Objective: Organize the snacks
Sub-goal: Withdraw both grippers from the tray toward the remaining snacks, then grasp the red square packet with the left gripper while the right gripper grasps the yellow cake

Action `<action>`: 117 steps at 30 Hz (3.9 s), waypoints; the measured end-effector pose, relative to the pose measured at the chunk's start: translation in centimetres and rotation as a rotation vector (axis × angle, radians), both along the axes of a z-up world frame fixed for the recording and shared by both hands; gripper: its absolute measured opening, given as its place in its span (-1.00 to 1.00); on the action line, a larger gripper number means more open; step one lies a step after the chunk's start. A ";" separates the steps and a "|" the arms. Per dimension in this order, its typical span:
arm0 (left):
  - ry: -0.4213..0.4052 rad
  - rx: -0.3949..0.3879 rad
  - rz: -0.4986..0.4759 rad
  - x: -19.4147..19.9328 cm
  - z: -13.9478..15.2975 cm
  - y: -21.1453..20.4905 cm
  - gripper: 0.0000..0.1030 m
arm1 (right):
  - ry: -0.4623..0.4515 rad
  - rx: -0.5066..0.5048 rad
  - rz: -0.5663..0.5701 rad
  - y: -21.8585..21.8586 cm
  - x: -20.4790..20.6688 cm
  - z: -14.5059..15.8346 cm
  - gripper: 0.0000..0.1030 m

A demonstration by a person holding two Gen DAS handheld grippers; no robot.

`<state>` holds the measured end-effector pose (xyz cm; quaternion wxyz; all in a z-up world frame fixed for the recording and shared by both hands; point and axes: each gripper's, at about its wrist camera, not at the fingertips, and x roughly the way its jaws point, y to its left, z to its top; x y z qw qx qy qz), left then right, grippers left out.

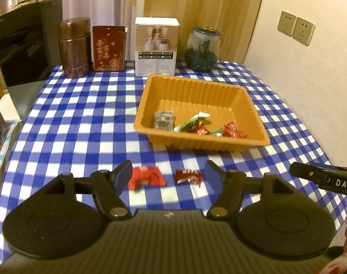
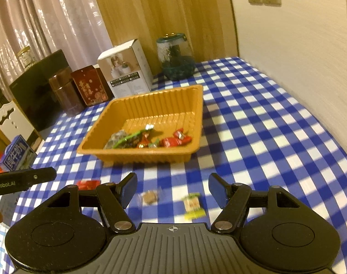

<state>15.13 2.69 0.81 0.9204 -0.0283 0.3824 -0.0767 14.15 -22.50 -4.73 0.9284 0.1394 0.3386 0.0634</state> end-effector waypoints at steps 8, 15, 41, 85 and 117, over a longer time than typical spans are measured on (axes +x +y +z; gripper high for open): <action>0.011 -0.010 0.028 -4.1 -0.9 0.3 0.31 | 0.022 -0.003 -0.010 -0.3 -3.3 -0.7 0.34; 0.028 0.007 0.045 -6.2 -2.0 0.9 0.33 | 0.040 0.003 -0.009 -0.3 -4.9 -1.3 0.34; 0.030 0.005 0.057 -6.0 -3.6 2.0 0.52 | 0.065 -0.029 -0.013 0.3 -3.9 -3.6 0.33; 0.012 0.339 -0.448 5.9 -9.2 1.4 0.42 | 0.076 -0.194 0.096 3.1 3.6 -8.6 -0.57; 0.208 -0.014 -0.072 2.7 -9.9 2.3 -0.55 | 0.072 -0.129 0.091 3.9 1.9 -7.4 -0.57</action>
